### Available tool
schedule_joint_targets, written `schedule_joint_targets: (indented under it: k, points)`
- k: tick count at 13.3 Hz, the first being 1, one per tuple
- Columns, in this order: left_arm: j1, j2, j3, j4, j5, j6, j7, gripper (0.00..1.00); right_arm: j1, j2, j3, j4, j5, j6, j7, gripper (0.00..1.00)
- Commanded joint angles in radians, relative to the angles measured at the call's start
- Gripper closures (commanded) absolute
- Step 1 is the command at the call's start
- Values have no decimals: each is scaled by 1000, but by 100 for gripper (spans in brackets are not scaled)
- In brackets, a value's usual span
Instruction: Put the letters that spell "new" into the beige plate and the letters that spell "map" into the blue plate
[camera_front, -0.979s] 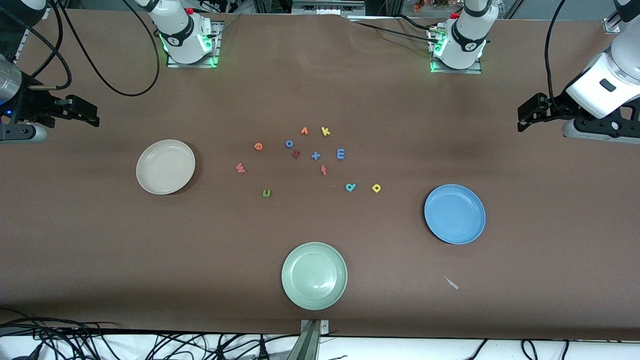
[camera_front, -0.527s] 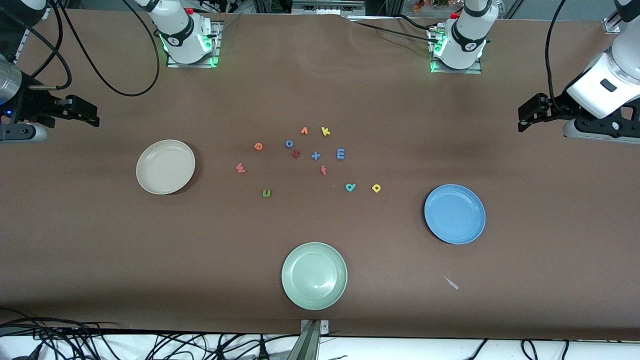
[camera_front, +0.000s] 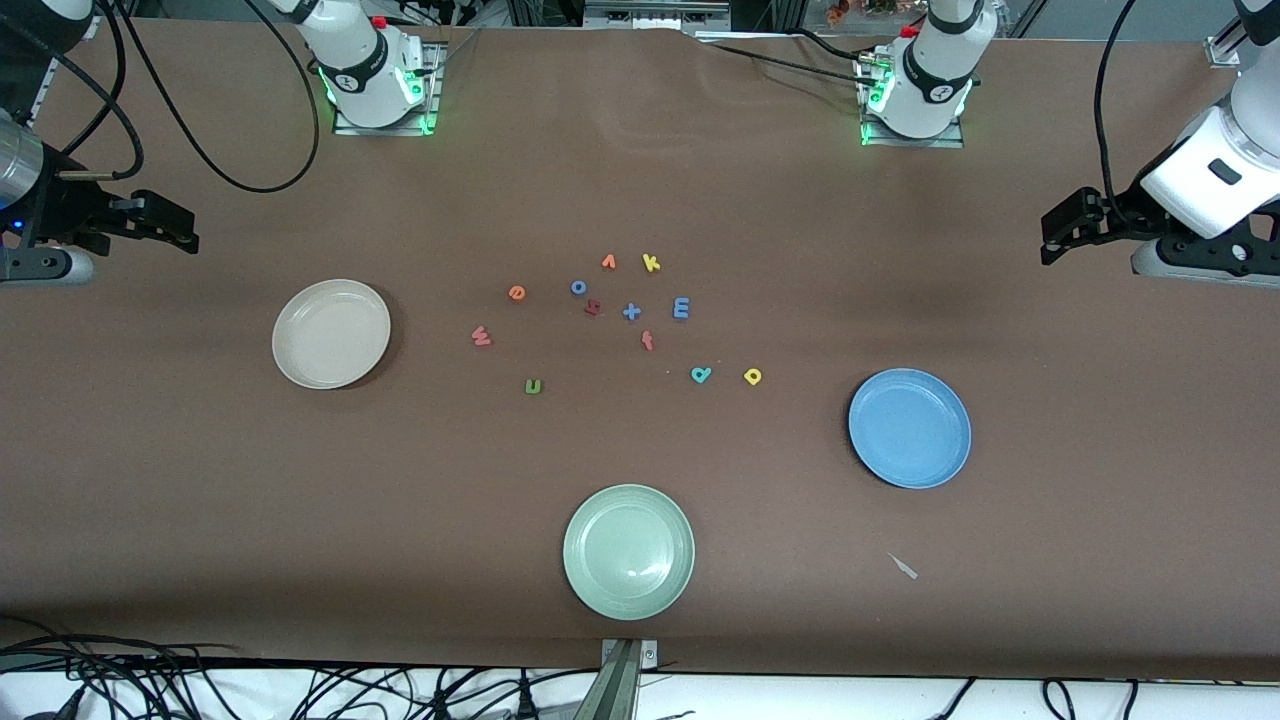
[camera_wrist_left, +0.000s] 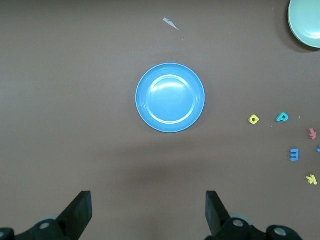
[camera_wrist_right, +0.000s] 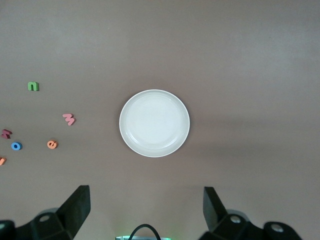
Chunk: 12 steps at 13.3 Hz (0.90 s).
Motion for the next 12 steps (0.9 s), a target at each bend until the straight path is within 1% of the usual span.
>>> schedule_joint_targets:
  k: [1, 3, 5, 8, 12]
  points:
    - [-11, 1, -8, 12, 24, -13, -5, 0, -4, 3, 3, 13, -10, -2, -2, 0]
    - [-10, -1, -32, 12, 24, -13, -6, 0, -4, 3, 3, 13, -10, -2, -2, 0]
    - [-10, -4, -34, 12, 24, -37, -4, 0, -4, 3, 3, 13, -10, -2, -2, 0]
    - [-10, 2, -32, 13, 15, 5, -2, 0, -4, 3, 3, 13, -10, -2, -2, 0]
    - [-12, 1, -34, 12, 18, -4, 1, 0, -4, 3, 3, 13, -10, -2, -2, 0]
